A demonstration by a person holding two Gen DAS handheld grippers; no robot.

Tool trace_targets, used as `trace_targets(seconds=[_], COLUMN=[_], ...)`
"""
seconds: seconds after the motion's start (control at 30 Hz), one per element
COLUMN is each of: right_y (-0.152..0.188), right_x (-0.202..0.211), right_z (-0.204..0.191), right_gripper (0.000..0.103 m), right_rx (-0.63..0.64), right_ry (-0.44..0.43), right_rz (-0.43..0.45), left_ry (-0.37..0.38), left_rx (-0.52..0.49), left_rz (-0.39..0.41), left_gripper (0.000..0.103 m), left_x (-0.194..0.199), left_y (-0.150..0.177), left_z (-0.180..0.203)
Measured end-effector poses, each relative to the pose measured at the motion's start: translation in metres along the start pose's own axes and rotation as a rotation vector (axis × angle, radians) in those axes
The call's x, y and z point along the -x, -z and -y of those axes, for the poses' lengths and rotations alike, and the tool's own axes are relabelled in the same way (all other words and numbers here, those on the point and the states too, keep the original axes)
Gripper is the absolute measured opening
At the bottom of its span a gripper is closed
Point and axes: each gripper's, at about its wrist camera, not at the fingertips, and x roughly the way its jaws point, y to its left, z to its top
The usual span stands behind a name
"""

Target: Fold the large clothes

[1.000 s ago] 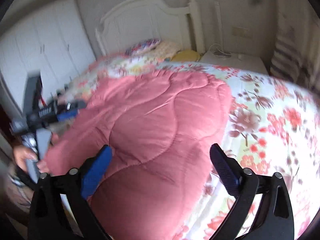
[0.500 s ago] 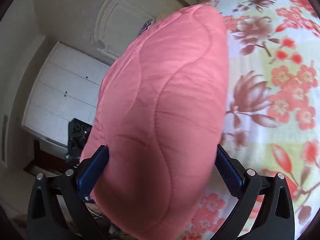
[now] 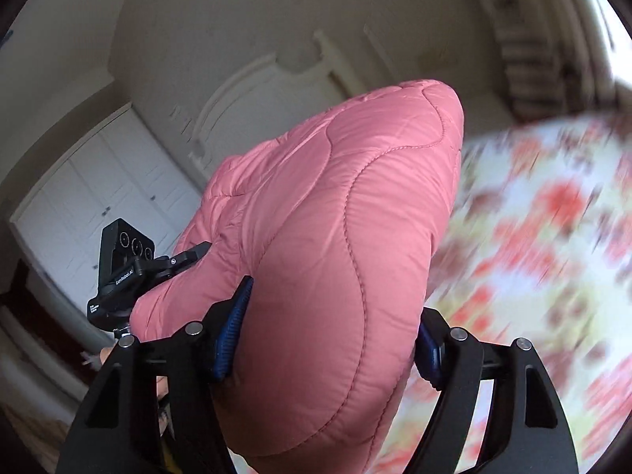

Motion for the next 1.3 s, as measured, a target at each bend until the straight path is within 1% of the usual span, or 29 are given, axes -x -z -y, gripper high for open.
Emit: trace_targets(seconds=[0.07,0.1,0.13,0.17,0.2,0.23,0.27,0.3,0.33,0.4,0.43,0.47,0.5,0.53,0.57,0.63,0.67,0.7,0.73,0.77,0.8,0.87,0.93,1.03,1.1,1.13,1.2,1.23,1.3], right_y=[-0.01,-0.01,-0.009,-0.004,0.002,0.006,0.008,0.008,0.007,0.001,-0.001,-0.002,-0.001,0.001,0.004,0.012,0.016,0.022,0.029,0.04,0.053,0.076,0.085,0.087,0.089,0.09,0.093,0.095,0.093], right_x=[-0.01,-0.02,-0.037,-0.057,-0.069,-0.072,-0.07,-0.068,-0.064,-0.056,-0.047,-0.04,-0.037,-0.038,-0.042,-0.062,-0.076,-0.092,-0.102,-0.112,-0.122,-0.138,-0.144,-0.143,-0.146,-0.147,-0.147,-0.148,-0.148], right_z=[0.014,0.022,0.035,0.044,0.051,0.057,0.057,0.054,0.045,0.022,0.0,-0.022,-0.037,-0.053,-0.063,-0.087,-0.095,-0.103,-0.108,-0.115,-0.122,-0.128,-0.121,-0.11,-0.109,-0.108,-0.107,-0.106,-0.103], right_gripper=[0.075,0.075,0.075,0.076,0.084,0.087,0.088,0.09,0.092,0.093,0.093,0.094,0.094,0.094,0.094,0.094,0.094,0.094,0.094,0.092,0.089,0.089,0.089,0.089,0.09,0.09,0.09,0.09,0.091], right_rx=[-0.014,-0.025,-0.043,-0.059,-0.071,-0.087,-0.096,-0.099,-0.085,0.008,0.092,0.173,0.232,0.289,0.325,0.416,0.458,0.499,0.529,0.571,0.633,0.722,0.746,0.727,0.74,0.744,0.758,0.764,0.755], right_ry=[0.026,0.053,0.1,0.15,0.197,0.195,0.183,0.191,0.226,0.341,0.407,0.421,0.401,0.374,0.362,0.359,0.366,0.372,0.37,0.37,0.387,0.441,0.462,0.45,0.455,0.456,0.462,0.464,0.459], right_rz=[-0.021,-0.046,-0.088,-0.14,-0.176,-0.142,-0.129,-0.131,-0.122,-0.068,-0.006,0.053,0.087,0.102,0.104,0.076,0.055,0.029,0.007,-0.017,-0.045,-0.092,-0.101,-0.115,-0.123,-0.131,-0.147,-0.143,-0.132], left_ry=[-0.021,-0.046,-0.087,-0.147,-0.192,-0.205,-0.187,-0.178,-0.178,-0.22,-0.257,-0.285,-0.332,-0.379,-0.403,-0.41,-0.41,-0.417,-0.426,-0.43,-0.44,-0.482,-0.549,-0.661,-0.726,-0.746,-0.74,-0.736,-0.739], left_rx=[0.006,0.024,0.041,0.054,0.062,0.074,0.085,0.097,0.097,0.044,0.004,-0.018,-0.042,-0.063,-0.085,-0.128,-0.173,-0.214,-0.278,-0.317,-0.372,-0.454,-0.516,-0.564,-0.576,-0.588,-0.581,-0.562,-0.56], left_rz=[0.004,-0.008,-0.038,-0.075,-0.088,-0.08,-0.07,-0.071,-0.076,-0.065,-0.041,-0.013,0.044,0.115,0.173,0.232,0.242,0.238,0.224,0.21,0.178,0.114,0.043,-0.067,-0.103,-0.096,-0.046,-0.041,-0.045], left_gripper=[0.066,0.066,0.066,0.067,0.082,0.09,0.092,0.093,0.093,0.093,0.093,0.093,0.092,0.092,0.092,0.093,0.094,0.096,0.099,0.1,0.101,0.101,0.101,0.101,0.101,0.101,0.101,0.101,0.101], left_x=[-0.03,-0.047,-0.065,-0.081,-0.091,-0.098,-0.099,-0.097,-0.093,-0.083,-0.075,-0.069,-0.057,-0.043,-0.032,-0.021,-0.021,-0.023,-0.03,-0.036,-0.051,-0.073,-0.102,-0.151,-0.174,-0.184,-0.184,-0.183,-0.18], left_y=[-0.012,-0.015,-0.015,-0.011,-0.007,-0.001,0.002,0.004,0.004,0.002,-0.002,-0.007,-0.01,-0.013,-0.017,-0.031,-0.039,-0.045,-0.052,-0.064,-0.073,-0.08,-0.084,-0.072,-0.05,-0.04,-0.03,-0.029,-0.027], left_z=[-0.001,-0.008,-0.018,-0.028,-0.036,-0.046,-0.052,-0.056,-0.054,-0.042,-0.034,-0.025,-0.014,0.0,0.012,0.037,0.055,0.068,0.088,0.099,0.114,0.129,0.14,0.12,0.094,0.084,0.068,0.064,0.061])
